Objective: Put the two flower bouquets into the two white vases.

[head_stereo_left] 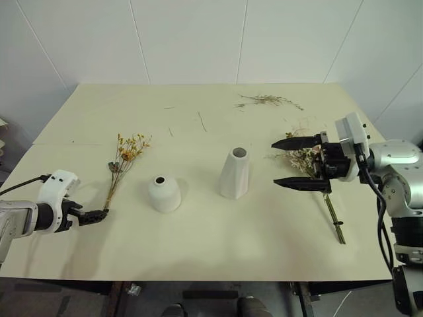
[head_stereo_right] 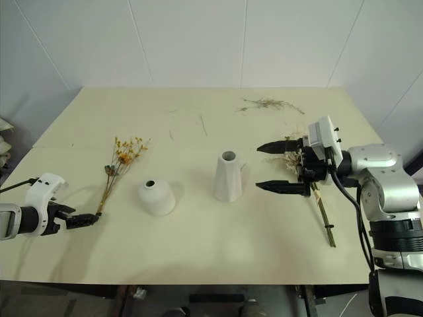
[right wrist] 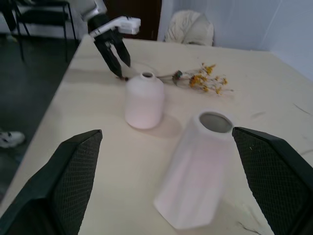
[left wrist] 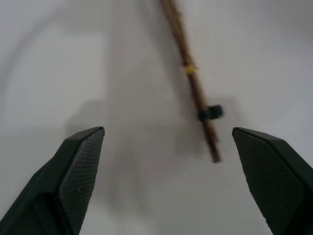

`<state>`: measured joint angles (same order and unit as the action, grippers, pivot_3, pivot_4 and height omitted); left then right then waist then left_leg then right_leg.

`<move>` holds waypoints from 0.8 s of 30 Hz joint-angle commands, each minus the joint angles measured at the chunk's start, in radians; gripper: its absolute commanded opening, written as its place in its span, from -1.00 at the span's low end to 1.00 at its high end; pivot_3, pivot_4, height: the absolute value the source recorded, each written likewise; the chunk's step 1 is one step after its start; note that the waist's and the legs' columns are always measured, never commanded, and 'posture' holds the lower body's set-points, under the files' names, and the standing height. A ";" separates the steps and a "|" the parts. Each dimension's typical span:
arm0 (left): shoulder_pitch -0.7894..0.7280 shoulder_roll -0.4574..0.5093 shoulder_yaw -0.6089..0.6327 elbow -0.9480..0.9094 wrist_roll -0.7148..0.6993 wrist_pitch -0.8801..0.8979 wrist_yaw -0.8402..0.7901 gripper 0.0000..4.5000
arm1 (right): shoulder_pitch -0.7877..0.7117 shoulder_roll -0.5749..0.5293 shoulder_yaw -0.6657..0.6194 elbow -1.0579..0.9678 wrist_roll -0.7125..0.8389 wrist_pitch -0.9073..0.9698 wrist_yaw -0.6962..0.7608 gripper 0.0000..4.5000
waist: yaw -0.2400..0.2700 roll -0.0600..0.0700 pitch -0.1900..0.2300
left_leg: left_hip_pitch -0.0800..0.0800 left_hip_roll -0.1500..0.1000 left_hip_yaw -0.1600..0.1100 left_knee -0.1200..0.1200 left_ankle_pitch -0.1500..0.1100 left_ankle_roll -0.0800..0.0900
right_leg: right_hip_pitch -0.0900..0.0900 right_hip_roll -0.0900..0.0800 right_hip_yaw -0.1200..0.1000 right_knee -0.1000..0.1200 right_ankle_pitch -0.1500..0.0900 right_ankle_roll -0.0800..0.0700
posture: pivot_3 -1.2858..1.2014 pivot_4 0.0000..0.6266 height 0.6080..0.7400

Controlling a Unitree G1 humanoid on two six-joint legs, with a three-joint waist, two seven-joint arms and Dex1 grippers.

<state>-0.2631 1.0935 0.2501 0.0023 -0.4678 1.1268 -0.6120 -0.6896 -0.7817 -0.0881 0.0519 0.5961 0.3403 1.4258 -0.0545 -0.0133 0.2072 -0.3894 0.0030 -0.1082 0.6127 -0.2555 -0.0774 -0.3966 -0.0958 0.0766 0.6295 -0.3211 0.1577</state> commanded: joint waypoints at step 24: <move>-0.384 -0.036 -0.283 0.278 0.112 0.067 -0.146 0.99 | 0.129 0.039 -0.040 -0.055 0.031 -0.042 -0.009 1.00 | 0.009 -0.001 0.000 | 0.003 -0.002 -0.002 0.001 0.007 -0.003 | 0.001 0.000 0.000 0.008 0.003 0.001 | 0.03 -0.52 1.00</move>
<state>-0.6309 1.0390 -0.0187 0.3182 -0.3629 1.1716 -0.7319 -0.5612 -0.7362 -0.1159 0.0345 0.6099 0.2925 1.4202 -0.0458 -0.0142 0.2068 -0.3867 0.0008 -0.1104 0.6140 -0.2479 -0.0805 -0.3953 -0.0956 0.0767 0.6379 -0.3180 0.1584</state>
